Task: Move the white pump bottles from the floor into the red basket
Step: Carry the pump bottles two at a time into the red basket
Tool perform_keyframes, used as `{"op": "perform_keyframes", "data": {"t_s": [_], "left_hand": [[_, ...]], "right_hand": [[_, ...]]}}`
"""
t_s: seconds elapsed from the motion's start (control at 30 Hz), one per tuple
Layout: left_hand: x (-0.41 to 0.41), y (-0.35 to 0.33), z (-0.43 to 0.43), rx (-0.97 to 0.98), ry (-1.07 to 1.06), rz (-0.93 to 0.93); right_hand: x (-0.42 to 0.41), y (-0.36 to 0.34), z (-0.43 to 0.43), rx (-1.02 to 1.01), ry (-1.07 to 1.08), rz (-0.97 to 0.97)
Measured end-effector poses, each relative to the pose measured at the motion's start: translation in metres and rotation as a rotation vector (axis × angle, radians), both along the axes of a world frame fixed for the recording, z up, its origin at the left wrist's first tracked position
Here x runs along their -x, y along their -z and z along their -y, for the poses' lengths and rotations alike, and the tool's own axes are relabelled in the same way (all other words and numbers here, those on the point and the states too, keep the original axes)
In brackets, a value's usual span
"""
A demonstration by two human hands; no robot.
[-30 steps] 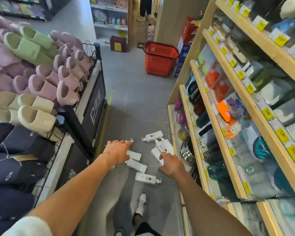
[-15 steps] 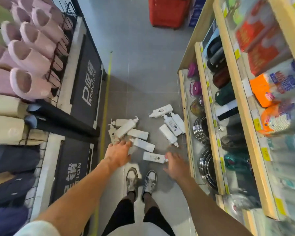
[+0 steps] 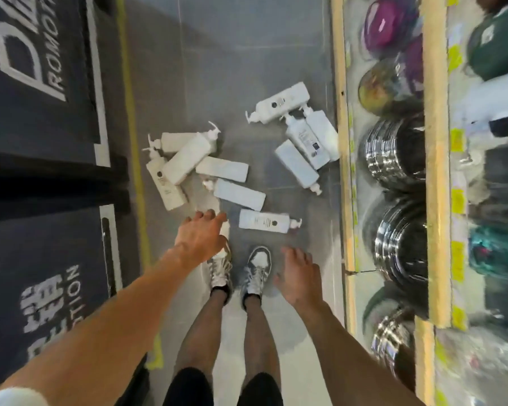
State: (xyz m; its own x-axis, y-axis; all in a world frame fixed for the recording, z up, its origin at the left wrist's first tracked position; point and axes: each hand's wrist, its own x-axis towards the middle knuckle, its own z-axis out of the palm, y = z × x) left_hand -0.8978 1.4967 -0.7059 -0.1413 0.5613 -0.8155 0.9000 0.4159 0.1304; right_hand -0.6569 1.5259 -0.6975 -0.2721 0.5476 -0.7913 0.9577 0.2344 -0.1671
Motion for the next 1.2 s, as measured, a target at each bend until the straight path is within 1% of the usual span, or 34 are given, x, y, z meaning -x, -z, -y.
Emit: {"op": "perform_keyframes", "data": {"t_s": [0.2,0.33,0.47,0.57,0.7,0.77,0.83,0.93,1.03,1.1,1.2], "left_hand": [[0.0,0.158,-0.006,-0.016,0.11,-0.021],[0.0,0.246,-0.02,-0.097,0.179,-0.078],[0.001,0.337,-0.037,-0.176,0.252,-0.075],[0.003,0.385,-0.044,-0.24,0.288,-0.08],[0.004,0.418,-0.053,-0.351,0.398,-0.117],[0.003,0.419,-0.059,-0.352,0.446,-0.12],[0.002,0.406,-0.063,-0.286,0.434,-0.125],[0.008,0.37,-0.057,-0.193,0.258,-0.138],[0.017,0.306,-0.046,-0.171,0.114,-0.146],[0.023,0.249,-0.04,-0.182,0.087,-0.173],[0.034,0.152,-0.035,-0.18,0.047,-0.22]], "right_hand": [[-0.001,0.154,-0.004,-0.014,0.029,0.004],[0.002,0.245,-0.011,-0.047,-0.07,-0.015],[0.005,0.342,-0.016,-0.118,-0.165,-0.05],[0.007,0.394,-0.015,-0.162,-0.239,-0.064],[0.014,0.431,-0.018,-0.25,-0.293,-0.095],[0.017,0.436,-0.023,-0.293,-0.318,-0.106],[0.015,0.427,-0.026,-0.279,-0.321,-0.093],[0.006,0.39,-0.027,-0.199,-0.28,-0.041],[0.001,0.325,-0.03,-0.131,-0.221,-0.021],[0.0,0.268,-0.033,-0.076,-0.198,0.005],[0.002,0.174,-0.038,-0.077,-0.154,0.039]]}}
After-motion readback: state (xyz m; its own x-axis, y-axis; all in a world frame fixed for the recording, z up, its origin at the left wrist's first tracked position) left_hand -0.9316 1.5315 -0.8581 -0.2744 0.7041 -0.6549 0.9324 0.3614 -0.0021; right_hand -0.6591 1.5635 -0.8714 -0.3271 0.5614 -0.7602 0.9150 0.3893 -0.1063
